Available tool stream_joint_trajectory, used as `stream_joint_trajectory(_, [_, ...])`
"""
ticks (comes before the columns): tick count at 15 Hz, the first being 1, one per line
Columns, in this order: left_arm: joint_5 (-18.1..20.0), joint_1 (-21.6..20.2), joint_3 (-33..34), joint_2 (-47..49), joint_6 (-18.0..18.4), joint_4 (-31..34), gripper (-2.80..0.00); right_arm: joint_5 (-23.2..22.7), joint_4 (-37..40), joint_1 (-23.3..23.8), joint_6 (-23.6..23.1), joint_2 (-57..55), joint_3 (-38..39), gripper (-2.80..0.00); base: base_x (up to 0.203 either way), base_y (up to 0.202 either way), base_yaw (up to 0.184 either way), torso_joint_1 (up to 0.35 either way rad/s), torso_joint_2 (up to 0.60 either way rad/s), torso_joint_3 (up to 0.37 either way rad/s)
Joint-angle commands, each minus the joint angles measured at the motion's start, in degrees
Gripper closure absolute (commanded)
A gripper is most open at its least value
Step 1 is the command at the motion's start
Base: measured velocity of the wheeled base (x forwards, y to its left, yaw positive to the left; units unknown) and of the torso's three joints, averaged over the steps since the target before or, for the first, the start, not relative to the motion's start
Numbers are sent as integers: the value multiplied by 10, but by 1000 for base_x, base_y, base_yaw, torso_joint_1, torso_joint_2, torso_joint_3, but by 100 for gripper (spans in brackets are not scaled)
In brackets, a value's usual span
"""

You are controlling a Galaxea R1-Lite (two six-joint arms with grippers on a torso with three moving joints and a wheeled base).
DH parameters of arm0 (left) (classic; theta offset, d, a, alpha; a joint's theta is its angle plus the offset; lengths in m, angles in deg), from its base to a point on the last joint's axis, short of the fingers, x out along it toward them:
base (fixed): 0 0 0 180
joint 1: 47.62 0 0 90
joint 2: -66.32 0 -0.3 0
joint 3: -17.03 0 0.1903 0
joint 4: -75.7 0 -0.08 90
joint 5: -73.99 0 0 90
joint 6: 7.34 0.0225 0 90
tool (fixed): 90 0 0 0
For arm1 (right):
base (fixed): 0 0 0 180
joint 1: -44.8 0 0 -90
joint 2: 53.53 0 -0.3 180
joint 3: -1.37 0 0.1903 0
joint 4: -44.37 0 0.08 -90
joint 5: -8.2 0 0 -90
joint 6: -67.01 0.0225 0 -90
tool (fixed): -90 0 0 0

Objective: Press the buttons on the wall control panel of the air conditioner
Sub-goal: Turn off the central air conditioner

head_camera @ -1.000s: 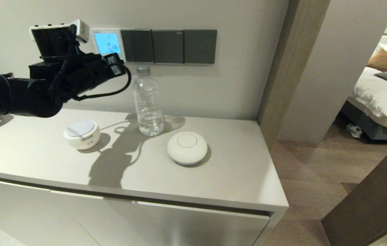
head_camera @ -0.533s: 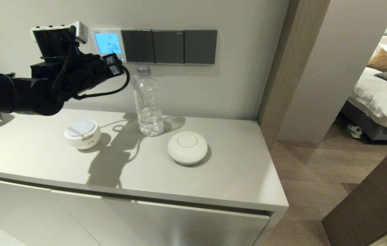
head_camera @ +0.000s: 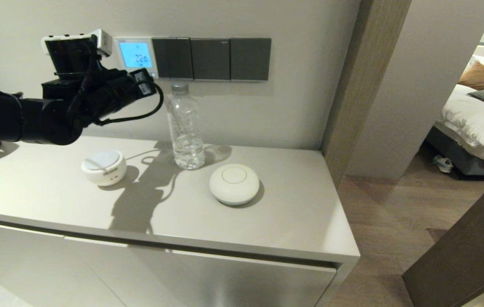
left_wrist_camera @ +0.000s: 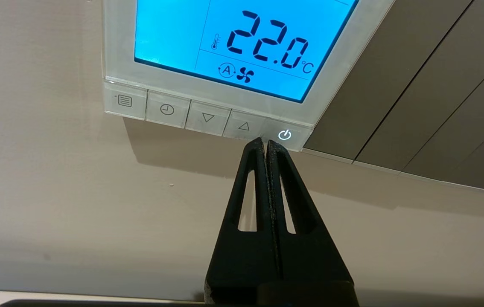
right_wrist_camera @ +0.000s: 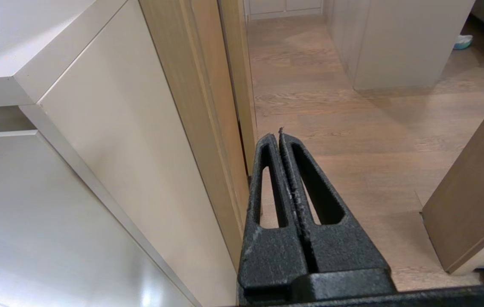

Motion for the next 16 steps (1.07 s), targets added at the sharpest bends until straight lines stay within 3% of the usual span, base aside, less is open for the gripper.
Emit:
stream_joint_trajectory(1, [-2,1,5,-11,-1,-2,0,0,0,0,0,0,2,0,0,0,0,0,0,0])
stream_joint_trajectory(16, [-4,12,11,-8,-1,-7,0,0,0,0,0,0,2,0,0,0,0,0,0,0])
